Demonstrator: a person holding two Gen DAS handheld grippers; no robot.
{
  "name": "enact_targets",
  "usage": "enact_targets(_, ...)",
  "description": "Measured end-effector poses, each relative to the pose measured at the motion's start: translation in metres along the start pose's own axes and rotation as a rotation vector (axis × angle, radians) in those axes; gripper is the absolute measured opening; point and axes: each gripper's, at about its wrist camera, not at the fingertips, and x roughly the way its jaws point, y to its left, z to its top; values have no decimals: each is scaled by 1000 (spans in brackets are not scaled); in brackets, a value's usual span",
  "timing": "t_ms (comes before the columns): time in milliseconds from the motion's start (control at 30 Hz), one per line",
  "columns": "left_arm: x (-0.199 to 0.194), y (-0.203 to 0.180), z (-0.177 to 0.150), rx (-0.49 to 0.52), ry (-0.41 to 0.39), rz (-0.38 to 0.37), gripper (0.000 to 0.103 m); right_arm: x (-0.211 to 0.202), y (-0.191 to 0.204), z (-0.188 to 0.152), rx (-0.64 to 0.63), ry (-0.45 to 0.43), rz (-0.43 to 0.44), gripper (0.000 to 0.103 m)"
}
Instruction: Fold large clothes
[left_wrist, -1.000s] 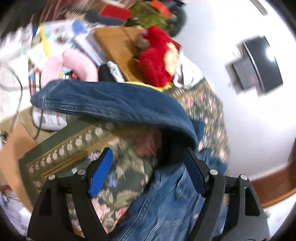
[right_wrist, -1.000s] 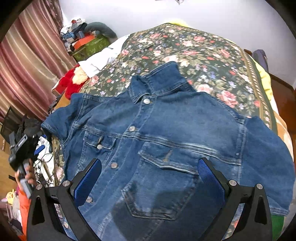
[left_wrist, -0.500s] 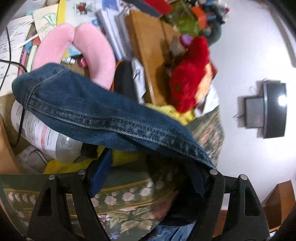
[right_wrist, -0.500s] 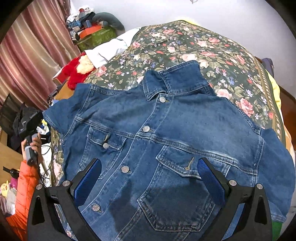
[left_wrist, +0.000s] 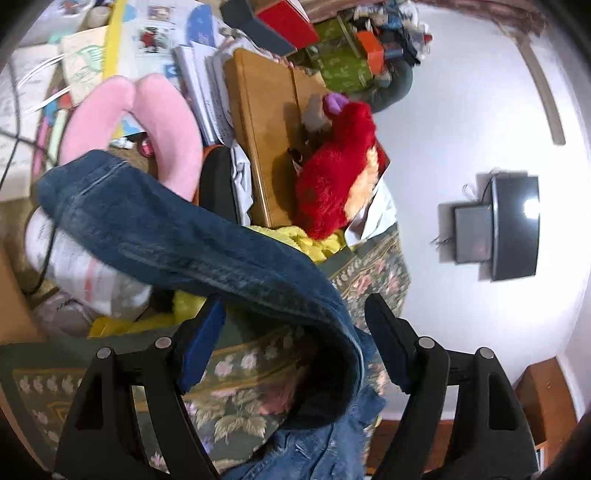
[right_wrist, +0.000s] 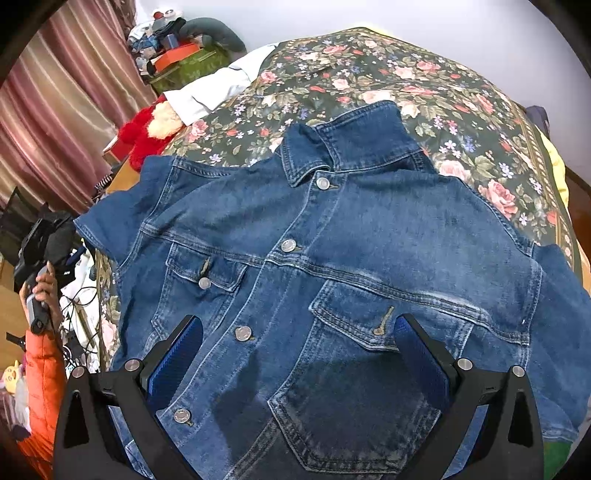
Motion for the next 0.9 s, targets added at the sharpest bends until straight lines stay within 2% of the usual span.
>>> enact_targets(133,42,-6,10,9,63,116,76,0,0,-2,0,-4,5,103)
enact_targets(167,50,-10,13,29,60,173,66,0,-1,-2,1,-4,1,103)
enact_targets(200,56,-17,15,70,49,240,48,-1,-2,-3,3,-5,-5,103)
enact_targets(267,63,-37,16,196,13,381,24,-2,-4,-4,3,-5,-11,103)
enact_targets(300,64,-56,13,306,-26,476,19,-3,-6,-5,4,-6,-16,103)
enact_targets(367,62,-83,5,444,-83,560,14,-6,-11,-7,8,-11,-23,103)
enact_targets(467,48,-136,-17,626,-159,543,11,-11,-21,-8,32,-23,-33,103)
enact_targets(533,36,-181,-47,785,-224,502,11,-16,-29,-8,62,-34,-29,103)
enact_targets(600,28,-224,-94,965,-265,432,11,-22,-35,-9,89,-47,-17,103)
enact_targets(667,30,-249,-136,1093,-247,359,11,-30,-40,-9,113,-68,-6,103)
enact_targets(700,36,-258,-167,1166,-207,308,11,-36,-43,-10,124,-84,-3,103)
enact_targets(767,54,-259,-209,1223,-102,258,11,-45,-46,-13,136,-107,0,103)
enact_targets(867,95,-236,-250,1221,84,260,11,-63,-52,-19,150,-137,7,103)
enact_targets(900,118,-215,-264,1187,197,281,11,-67,-54,-22,151,-144,7,103)
